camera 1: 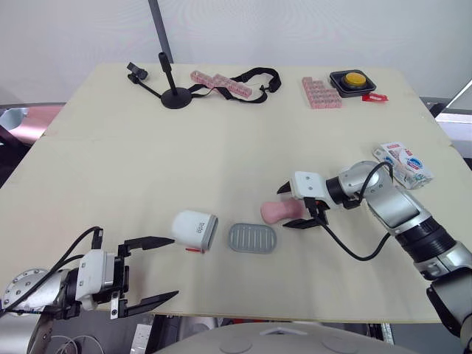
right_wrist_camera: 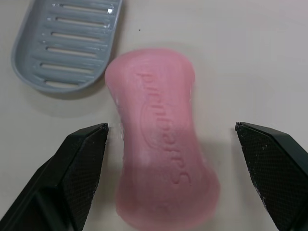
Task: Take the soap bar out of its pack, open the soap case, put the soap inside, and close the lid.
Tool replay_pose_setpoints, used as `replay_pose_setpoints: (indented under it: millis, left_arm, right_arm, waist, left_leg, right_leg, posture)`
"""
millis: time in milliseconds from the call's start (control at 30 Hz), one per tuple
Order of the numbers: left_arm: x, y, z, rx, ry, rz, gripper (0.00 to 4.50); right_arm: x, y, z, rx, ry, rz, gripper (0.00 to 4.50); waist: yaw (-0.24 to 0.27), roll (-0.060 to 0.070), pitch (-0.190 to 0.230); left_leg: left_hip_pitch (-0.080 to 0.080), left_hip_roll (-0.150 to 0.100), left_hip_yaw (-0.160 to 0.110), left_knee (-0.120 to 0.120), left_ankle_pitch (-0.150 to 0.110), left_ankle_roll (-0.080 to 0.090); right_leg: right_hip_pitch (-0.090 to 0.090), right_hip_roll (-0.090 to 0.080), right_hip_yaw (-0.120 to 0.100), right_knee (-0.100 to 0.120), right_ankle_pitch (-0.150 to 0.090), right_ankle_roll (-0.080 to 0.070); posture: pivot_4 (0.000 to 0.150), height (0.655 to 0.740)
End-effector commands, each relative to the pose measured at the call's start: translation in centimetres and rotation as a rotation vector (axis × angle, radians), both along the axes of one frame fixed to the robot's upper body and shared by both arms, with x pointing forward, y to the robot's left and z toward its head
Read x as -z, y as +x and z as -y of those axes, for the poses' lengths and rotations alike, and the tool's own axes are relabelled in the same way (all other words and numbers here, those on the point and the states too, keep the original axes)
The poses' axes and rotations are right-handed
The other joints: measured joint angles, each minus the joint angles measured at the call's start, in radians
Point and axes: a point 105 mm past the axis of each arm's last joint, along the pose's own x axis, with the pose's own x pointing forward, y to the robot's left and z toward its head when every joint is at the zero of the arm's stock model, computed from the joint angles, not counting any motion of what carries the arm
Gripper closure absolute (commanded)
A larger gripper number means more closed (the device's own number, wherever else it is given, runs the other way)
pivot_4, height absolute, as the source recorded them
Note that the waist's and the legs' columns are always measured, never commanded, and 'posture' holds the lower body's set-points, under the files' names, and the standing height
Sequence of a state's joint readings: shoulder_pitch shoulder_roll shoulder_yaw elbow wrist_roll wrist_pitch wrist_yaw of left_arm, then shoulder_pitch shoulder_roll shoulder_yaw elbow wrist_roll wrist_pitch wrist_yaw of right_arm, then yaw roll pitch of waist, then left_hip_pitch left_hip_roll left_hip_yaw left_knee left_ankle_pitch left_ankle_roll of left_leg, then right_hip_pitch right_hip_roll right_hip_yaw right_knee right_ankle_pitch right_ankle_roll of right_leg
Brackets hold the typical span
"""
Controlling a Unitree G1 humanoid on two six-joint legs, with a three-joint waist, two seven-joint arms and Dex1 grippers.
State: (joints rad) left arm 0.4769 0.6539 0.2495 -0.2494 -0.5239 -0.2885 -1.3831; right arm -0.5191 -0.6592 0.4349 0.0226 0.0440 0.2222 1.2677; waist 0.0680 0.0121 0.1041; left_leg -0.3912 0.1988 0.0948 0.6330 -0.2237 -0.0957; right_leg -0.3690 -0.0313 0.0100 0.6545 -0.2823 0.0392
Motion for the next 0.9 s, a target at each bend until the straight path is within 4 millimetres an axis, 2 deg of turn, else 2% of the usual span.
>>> replay_pose_setpoints:
  millis: [33,200,300,467,533,700,900]
  left_arm:
    - [-0.4,0.1,0.2,0.007,0.002,0.028,0.0]
    - [-0.3,0.2,0.5,0.008,0.0,0.033,0.0]
    - [-0.2,0.3,0.7,0.008,-0.002,0.037,0.0]
    - [-0.3,0.7,0.8,0.008,-0.002,0.044,0.0]
    - [-0.3,0.8,0.8,0.007,-0.002,0.047,0.0]
    - [-0.6,1.5,0.7,-0.007,-0.003,0.056,0.0]
    - [-0.8,2.3,0.9,-0.03,-0.018,0.051,0.0]
  right_arm:
    - [-0.5,0.4,-0.2,-0.038,-0.016,0.036,0.54]
    - [-0.3,0.5,-0.3,-0.046,-0.016,0.031,2.16]
    - [-0.4,0.5,-0.3,-0.052,-0.016,0.033,2.85]
    - [-2.2,0.4,-0.8,-0.072,0.03,0.066,2.86]
    - [-3.8,0.2,-1.2,-0.081,0.064,0.09,2.86]
    - [-6.3,-1.4,-2.0,-0.1,0.097,0.117,2.86]
    - [-7.1,-3.3,-3.2,-0.049,0.087,0.113,2.86]
  waist:
    - [-0.002,0.0,0.0]
    - [-0.002,0.0,0.0]
    - [-0.002,-0.002,-0.001]
    - [-0.001,-0.002,-0.002]
    - [-0.002,-0.002,-0.001]
    - [0.001,-0.001,-0.001]
    - [0.005,-0.001,-0.001]
  left_leg:
    - [0.0,0.0,0.0,0.0,0.0,0.0]
    - [0.001,0.0,0.0,0.0,0.0,0.0]
    - [0.002,0.001,0.0,0.0,0.0,0.0]
    - [0.004,0.001,0.0,0.0,0.0,0.0]
    - [0.004,0.001,0.0,0.0,0.0,0.0]
    - [0.003,0.001,0.0,0.0,0.0,0.0]
    - [0.004,0.001,0.001,0.0,0.0,-0.001]
  right_leg:
    - [0.0,0.0,0.0,0.0,0.0,0.0]
    - [0.0,0.0,0.0,0.001,0.0,0.0]
    - [0.002,0.0,0.0,0.001,0.0,0.0]
    - [0.004,0.0,0.0,0.001,0.0,0.0]
    - [0.004,0.0,0.001,0.001,0.0,0.0]
    - [0.002,0.001,0.001,0.001,0.0,0.0]
    - [0.002,0.001,0.002,0.001,0.0,0.0]
  posture:
    - [0.15,0.74]
    - [0.15,0.74]
    - [0.15,0.74]
    - [0.15,0.74]
    - [0.15,0.74]
    - [0.15,0.74]
    - [0.15,0.74]
